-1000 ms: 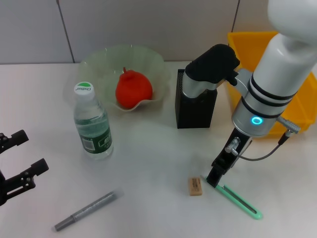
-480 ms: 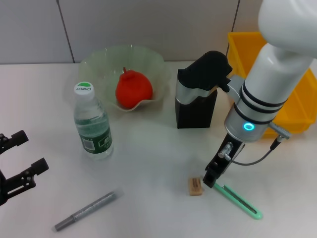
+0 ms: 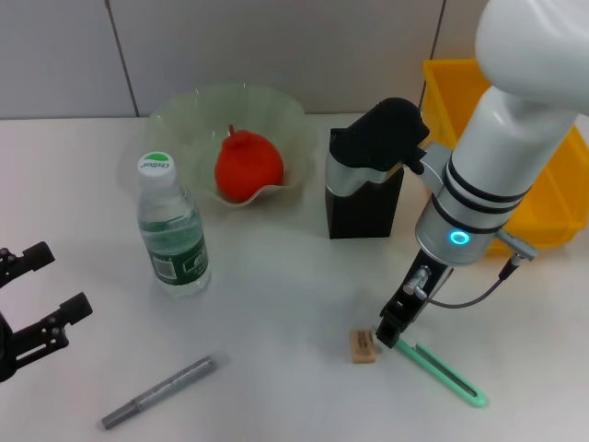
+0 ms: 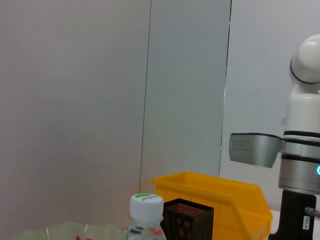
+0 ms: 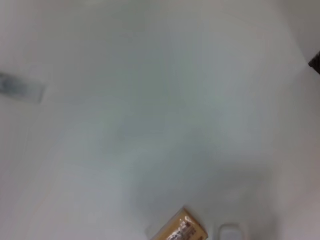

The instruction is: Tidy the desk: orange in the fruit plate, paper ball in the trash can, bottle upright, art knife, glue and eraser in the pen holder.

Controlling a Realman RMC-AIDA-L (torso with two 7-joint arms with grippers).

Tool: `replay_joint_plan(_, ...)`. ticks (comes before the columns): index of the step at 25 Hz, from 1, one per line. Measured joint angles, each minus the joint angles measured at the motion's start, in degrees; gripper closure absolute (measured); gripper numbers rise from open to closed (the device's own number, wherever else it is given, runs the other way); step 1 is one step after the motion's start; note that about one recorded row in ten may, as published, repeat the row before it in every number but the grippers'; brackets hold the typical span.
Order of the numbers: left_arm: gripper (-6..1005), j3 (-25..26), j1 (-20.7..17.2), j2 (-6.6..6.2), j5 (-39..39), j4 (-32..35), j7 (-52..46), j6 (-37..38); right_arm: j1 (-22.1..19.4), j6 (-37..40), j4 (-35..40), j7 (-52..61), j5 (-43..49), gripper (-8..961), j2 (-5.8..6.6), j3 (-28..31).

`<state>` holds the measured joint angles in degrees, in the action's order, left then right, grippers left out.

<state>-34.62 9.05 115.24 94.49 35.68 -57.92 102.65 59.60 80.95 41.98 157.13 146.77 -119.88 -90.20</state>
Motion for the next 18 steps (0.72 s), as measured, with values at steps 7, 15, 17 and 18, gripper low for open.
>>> replay_joint_plan(7,189,0.0,0.0,0.02,0.0,0.0,0.0,-0.2,0.1,-1.4,-0.9,0.0,-1.8,471,0.0,-2.4)
replay_joint_plan(15,190,0.0,0.0,0.16,0.0,0.0,0.0,-0.5,0.1,-1.7,-1.2,0.0,-2.1,477,0.0,-2.6)
replay_joint_plan(17,190,0.0,0.0,0.16,0.0,0.0,0.0,-0.5,0.1,-1.7,-1.2,0.1,-2.1,492,0.0,-2.6)
replay_joint_plan(18,190,0.0,0.0,0.16,0.0,0.0,0.0,-0.5,0.1,-1.7,-1.2,0.1,-2.1,499,0.0,-2.6)
